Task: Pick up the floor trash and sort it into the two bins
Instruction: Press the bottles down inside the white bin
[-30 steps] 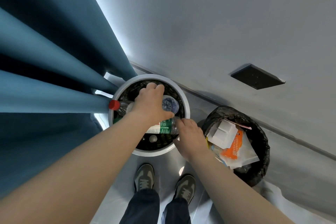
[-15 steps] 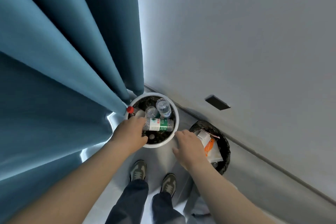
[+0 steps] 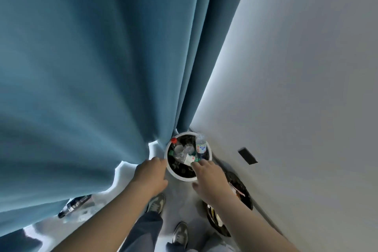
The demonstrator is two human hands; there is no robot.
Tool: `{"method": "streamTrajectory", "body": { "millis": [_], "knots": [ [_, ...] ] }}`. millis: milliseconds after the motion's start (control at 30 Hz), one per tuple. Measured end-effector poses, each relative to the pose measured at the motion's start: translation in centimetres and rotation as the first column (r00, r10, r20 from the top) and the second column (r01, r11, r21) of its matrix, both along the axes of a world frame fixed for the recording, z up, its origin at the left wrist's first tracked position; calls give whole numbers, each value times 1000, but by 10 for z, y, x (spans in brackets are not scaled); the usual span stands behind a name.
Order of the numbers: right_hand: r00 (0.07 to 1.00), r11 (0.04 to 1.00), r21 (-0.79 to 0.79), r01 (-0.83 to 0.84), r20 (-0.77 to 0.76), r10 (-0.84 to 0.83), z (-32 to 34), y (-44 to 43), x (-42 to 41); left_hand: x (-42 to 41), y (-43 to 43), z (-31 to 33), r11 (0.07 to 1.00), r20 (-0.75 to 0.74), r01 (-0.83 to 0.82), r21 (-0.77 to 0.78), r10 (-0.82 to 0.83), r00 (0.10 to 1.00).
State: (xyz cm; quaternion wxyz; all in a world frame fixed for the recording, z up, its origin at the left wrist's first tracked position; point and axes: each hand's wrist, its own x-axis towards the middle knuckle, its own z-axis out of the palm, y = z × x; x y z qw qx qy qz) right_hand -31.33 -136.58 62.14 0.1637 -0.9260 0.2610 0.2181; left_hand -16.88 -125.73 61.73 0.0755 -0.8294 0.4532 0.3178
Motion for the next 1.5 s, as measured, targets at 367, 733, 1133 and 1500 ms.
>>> {"method": "streamTrajectory", "body": {
  "millis": [367, 733, 1133, 1500],
  "knots": [
    [883, 885, -72, -461, 63, 465, 70, 86, 39, -47, 148, 48, 899, 30, -435, -48, 436, 899],
    [615, 613, -104, -783, 15, 788, 76, 244, 101, -61, 316, 62, 632, 20, -775, -29, 775, 631],
    [415, 414, -64, -908, -14, 910, 60, 397, 139, -65, 469, 62, 398, 19, -917, -1, 917, 398],
    [196, 196, 0, -981, -78, 978, 30, 434, 205, -46, 494, 32, 97, -35, -995, 18, 995, 97]
  ]
}}
